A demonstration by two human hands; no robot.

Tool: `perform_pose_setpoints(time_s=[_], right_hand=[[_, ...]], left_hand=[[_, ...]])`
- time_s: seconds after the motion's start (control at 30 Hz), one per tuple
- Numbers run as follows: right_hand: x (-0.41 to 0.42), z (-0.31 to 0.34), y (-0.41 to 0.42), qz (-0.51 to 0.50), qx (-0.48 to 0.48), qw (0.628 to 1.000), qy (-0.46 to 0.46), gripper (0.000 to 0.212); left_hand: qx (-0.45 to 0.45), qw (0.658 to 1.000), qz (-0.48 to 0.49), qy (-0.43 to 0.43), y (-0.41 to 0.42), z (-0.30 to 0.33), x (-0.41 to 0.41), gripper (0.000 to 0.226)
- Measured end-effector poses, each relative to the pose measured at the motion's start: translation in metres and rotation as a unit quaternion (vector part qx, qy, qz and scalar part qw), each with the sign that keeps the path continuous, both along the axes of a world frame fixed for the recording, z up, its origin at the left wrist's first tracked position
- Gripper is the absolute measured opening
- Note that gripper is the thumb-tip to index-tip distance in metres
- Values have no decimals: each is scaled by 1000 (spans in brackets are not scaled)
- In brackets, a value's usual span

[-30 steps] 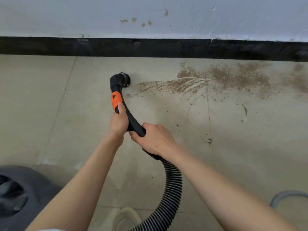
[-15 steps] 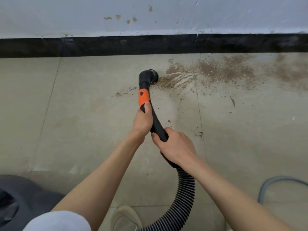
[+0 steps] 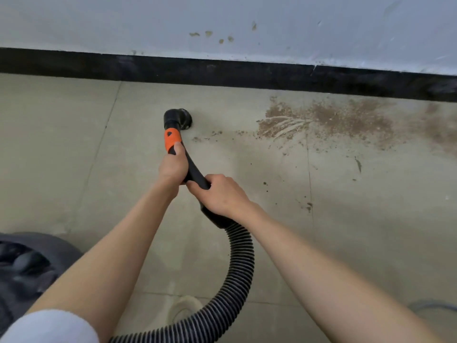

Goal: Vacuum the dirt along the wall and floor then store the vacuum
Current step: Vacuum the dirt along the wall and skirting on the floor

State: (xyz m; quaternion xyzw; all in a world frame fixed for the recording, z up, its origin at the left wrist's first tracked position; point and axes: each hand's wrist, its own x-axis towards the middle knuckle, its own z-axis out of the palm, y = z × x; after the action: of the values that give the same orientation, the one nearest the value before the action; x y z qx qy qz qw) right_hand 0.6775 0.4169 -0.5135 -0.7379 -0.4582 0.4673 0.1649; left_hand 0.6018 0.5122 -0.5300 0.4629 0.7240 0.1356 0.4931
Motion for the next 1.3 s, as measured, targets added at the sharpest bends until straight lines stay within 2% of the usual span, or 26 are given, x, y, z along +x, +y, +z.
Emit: perform_pose_setpoints(time_s=[0.17,0.47,0.57,0.77,1.3], right_hand=[[-28,-9,-31,35,-7,999,-6,40],[-18,1,-67,62,-7,996,-70,41],[-9,5,-72,54,-8,994,-95,40],[7,8,-78,9,-13,994,-112,40],[38,2,-103,-97,-13,991,-91,42]], left_hand=[[2,1000,30,-3,-35,-7,-36,41],[-24,995,58,-80,-73,-20,-33,50],[-42,993,44,-101,-74,-19,-21,61],[-51,991,1,-127,-73,-14,8,49],[-60,985,-125,-98,-84,-14,62,57]])
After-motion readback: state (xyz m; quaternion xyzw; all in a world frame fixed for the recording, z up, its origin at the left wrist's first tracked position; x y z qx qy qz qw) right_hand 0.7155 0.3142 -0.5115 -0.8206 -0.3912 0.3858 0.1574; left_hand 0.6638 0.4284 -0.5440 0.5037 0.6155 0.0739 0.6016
